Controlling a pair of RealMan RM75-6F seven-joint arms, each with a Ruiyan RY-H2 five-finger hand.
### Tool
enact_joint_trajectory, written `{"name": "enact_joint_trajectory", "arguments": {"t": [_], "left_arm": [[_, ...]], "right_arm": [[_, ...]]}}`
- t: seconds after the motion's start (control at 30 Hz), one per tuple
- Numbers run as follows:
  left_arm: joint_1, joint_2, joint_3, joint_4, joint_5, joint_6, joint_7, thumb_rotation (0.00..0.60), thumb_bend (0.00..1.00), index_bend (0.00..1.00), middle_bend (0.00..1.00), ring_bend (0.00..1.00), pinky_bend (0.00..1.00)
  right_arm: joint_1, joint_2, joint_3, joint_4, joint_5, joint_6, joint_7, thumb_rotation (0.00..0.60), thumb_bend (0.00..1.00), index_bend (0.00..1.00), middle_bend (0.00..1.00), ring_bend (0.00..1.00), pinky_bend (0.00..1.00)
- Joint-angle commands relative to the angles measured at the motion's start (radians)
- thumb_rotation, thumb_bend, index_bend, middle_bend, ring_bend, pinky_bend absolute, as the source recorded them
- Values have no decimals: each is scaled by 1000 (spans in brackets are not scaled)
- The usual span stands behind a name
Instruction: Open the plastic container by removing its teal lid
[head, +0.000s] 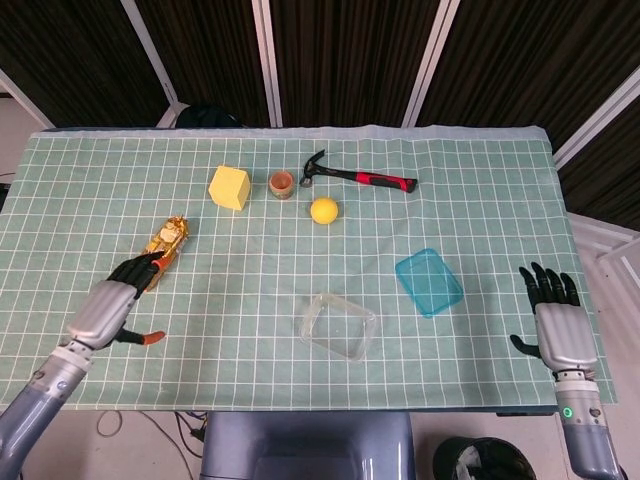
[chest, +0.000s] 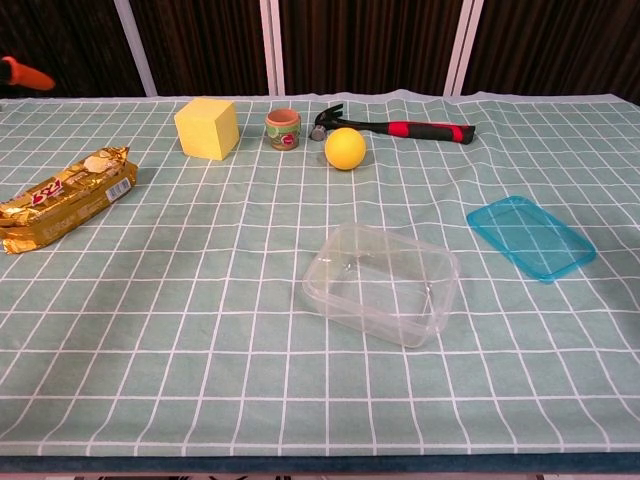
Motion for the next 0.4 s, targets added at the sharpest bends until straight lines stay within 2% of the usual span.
{"name": "enact_joint_trajectory", "arguments": {"t": [0.03, 0.13, 0.23, 0.4], "left_arm": [[114, 18, 61, 34, 53, 123, 102, 600, 0, 0, 0, 0, 3], [186, 2, 72, 79, 74, 211, 140, 600, 0, 0, 0, 0, 0], [252, -30, 72, 159, 96, 297, 173, 600, 0, 0, 0, 0, 0], [288, -62, 40, 211, 67, 315, 155, 600, 0, 0, 0, 0, 0]], "right_arm": [[-41, 63, -78, 0, -101, 9, 43, 600, 179, 0, 0, 0, 0], [-57, 88, -109, 33, -146, 19, 58, 600, 155, 0, 0, 0, 0], [-73, 84, -103, 40, -143, 51, 73, 600, 155, 0, 0, 0, 0], [-90, 52, -73, 47, -143, 118, 61, 600, 154, 0, 0, 0, 0]]}}
